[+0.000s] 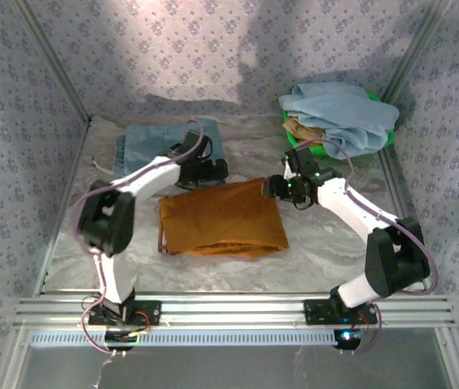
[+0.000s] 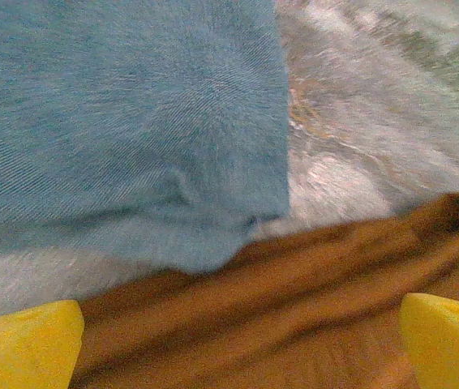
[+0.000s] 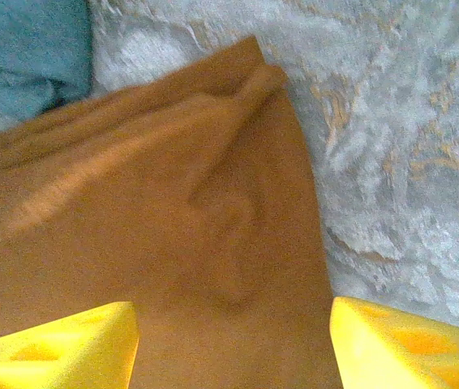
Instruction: Fold and stack the trousers
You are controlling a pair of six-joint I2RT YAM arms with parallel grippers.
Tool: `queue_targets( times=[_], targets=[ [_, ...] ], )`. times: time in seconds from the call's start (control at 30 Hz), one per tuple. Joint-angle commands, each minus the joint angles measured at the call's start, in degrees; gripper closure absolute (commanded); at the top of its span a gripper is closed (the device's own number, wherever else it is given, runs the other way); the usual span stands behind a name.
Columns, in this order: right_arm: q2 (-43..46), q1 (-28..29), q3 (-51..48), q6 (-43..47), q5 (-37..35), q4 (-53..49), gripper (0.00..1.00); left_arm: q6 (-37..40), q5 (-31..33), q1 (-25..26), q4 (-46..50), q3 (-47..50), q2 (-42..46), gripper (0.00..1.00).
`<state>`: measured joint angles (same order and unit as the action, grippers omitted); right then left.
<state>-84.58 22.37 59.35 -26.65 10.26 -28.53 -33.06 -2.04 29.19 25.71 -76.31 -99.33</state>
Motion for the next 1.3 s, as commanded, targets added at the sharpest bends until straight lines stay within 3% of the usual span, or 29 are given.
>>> queue_targets(
  times=[0.0,0.1,0.37,0.57,0.77,1.0,1.17,1.27],
  targets=[
    [1.9,0.2,-2.6,2.4,0.0,-2.8,0.28,-0.3,0.7,-1.5,5.5,6.4,11.6,0.0],
    [2.1,0.7,-4.7,2.9,1.2,-2.6,0.14,-2.3,-1.5,-3.6,8.4,14.2,18.6,0.0],
    [-1.3,1.9,-7.0,4.8,-0.5,-2.5,0.06,-6.6,-14.8,-14.3,1.6,36.2,29.1,0.0],
    [-6.7,3.4,-6.1,5.4,0.7,-0.5,0.07,-5.8,-17.8,-16.9,-4.6,38.8,22.7,0.0],
    [-10.2,3.8,-7.5,5.1,1.2,0.7,0.12,-7.6,-28.4,-19.8,-17.0,41.2,15.5,0.09],
    [-11.6,3.3,-10.4,4.8,7.2,5.5,0.18,-6.1,-34.3,-19.6,-20.8,41.2,15.1,0.07],
    [-10.4,2.4,-12.4,3.9,13.0,8.9,0.23,-6.9,-35.8,-17.9,-22.6,41.1,14.9,0.11],
    [-8.4,1.4,-13.5,3.6,14.7,9.6,0.26,-6.1,-32.7,-17.0,-19.4,40.5,15.5,0.15]
  ],
)
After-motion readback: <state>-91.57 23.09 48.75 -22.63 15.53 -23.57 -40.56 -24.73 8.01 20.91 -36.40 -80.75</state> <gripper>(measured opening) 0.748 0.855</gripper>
